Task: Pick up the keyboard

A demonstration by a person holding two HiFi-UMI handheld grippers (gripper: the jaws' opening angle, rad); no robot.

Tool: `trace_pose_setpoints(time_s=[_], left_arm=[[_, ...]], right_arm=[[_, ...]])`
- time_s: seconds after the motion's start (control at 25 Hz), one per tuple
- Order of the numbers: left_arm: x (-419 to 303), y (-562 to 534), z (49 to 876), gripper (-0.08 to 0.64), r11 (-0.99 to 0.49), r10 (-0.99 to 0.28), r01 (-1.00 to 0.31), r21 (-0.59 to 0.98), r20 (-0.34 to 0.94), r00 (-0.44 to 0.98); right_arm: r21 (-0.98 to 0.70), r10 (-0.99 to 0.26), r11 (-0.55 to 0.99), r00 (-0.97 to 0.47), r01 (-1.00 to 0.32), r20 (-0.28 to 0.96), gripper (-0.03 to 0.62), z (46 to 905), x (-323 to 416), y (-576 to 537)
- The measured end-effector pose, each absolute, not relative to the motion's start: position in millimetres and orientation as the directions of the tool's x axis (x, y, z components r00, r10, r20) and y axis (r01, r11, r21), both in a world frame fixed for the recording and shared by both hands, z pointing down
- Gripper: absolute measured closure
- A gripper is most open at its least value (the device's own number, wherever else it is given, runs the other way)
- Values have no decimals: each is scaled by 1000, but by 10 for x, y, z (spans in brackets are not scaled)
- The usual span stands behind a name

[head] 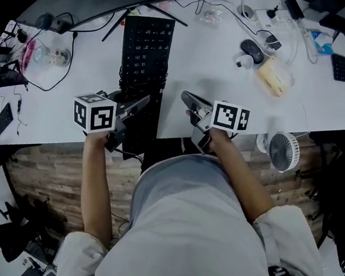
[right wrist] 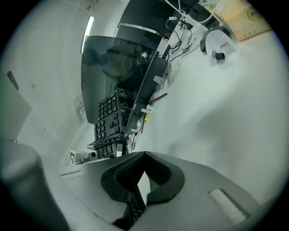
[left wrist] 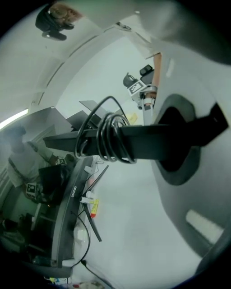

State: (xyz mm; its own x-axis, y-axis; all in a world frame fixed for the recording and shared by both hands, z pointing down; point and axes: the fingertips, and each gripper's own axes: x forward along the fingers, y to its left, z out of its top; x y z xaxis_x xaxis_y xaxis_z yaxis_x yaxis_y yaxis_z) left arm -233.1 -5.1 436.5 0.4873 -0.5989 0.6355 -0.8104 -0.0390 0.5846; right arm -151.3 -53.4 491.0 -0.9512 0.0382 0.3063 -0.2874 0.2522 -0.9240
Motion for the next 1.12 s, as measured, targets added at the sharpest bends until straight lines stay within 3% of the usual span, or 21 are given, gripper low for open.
trace_pose_setpoints(time_s=[0.56,1.12], left_arm=[[-2383,-20,3693,560,-47,-794,-869,493,510,332],[-2452,166,3213,560,101,-915,-922,373,398,61]], right_arm=[[-890,54,389,-959,-238,280,598,4497,-1464,-545],[-725,22,656,-956,-208,294,597,3906,-1199,-723]])
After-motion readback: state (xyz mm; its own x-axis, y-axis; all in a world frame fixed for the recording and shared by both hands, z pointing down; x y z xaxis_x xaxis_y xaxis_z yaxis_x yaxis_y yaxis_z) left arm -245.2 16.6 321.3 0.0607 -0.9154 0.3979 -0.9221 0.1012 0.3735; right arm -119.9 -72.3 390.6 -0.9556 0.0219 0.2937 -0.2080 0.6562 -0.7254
